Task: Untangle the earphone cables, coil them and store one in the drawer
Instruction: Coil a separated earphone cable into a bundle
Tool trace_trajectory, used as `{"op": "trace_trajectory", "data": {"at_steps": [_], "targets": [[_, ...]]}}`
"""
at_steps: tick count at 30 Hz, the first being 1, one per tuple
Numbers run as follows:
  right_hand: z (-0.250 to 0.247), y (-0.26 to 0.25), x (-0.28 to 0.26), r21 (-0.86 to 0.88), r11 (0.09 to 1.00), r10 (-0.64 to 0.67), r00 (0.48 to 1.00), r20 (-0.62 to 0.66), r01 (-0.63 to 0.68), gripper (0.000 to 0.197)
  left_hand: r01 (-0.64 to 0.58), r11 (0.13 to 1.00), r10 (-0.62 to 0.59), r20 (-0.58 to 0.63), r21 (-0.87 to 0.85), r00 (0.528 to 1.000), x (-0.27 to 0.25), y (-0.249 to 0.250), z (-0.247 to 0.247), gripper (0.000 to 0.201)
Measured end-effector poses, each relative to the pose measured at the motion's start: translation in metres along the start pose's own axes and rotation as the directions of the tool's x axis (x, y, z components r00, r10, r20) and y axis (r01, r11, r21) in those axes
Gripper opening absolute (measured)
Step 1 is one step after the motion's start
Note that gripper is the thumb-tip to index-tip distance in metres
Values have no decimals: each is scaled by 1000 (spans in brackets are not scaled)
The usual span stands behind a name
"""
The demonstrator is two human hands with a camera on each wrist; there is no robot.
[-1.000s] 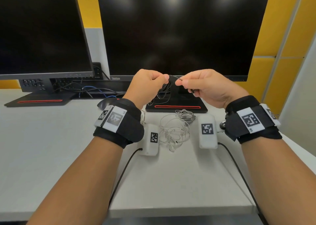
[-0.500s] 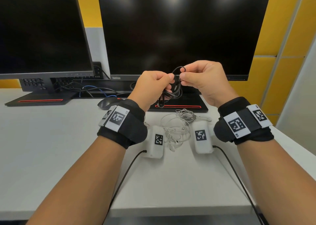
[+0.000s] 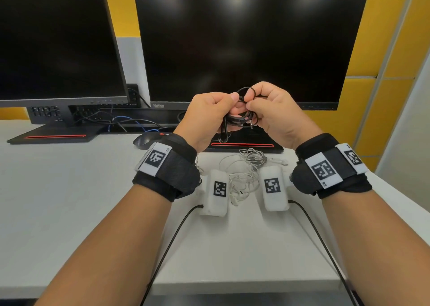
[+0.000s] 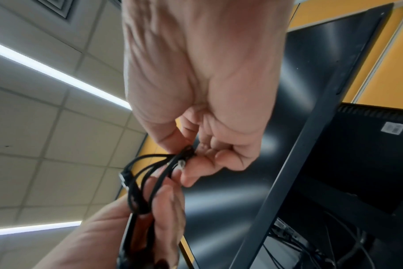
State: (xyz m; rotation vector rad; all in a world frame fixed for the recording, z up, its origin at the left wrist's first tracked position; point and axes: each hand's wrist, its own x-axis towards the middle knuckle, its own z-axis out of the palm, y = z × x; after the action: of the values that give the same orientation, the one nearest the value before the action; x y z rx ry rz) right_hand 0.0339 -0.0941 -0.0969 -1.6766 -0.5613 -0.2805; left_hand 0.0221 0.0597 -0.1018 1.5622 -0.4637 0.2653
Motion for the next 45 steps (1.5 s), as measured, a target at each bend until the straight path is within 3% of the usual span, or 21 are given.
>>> {"op": "trace_trajectory", "data": {"at_steps": [4, 9, 14, 23, 26, 31, 34, 38, 45], "targets": [[0, -5, -3, 139, 983, 103, 989, 104, -117, 19, 8, 999, -8, 0, -48, 1000, -1, 1, 0, 30], [-8, -7, -7, 285, 951, 67, 979, 193, -121, 25, 7, 995, -14, -63, -96, 998, 1, 3, -4, 27], [-12, -7, -8, 279, 955, 45, 980, 194, -99, 32, -11, 996, -2, -138, -88, 990, 2, 2, -5, 25], [-17, -8, -9, 299, 944, 68, 969, 236, -139, 37, -23, 992, 3, -157, -127, 988, 2, 5, -5, 24], [-19, -7, -8, 240, 958, 103, 970, 221, -156, 32, -20, 989, -5, -168, -148, 986, 2, 6, -7, 30], [-20, 4, -1, -138, 974, 194, 977, 90, -181, 26, -37, 993, 16, -195, -108, 981, 4, 4, -9, 25], [-25, 6, 0, -208, 957, 211, 977, 13, -204, 28, -23, 996, 6, -190, -84, 982, 4, 3, -9, 22], [-30, 2, 1, -77, 976, 202, 978, -48, -205, 31, 8, 999, -3, -157, 32, 988, 5, 2, -10, 18], [-30, -8, -5, 297, 939, 167, 985, 42, -172, 27, -3, 971, 25, -88, 239, 996, 5, -1, -6, 12]]}}
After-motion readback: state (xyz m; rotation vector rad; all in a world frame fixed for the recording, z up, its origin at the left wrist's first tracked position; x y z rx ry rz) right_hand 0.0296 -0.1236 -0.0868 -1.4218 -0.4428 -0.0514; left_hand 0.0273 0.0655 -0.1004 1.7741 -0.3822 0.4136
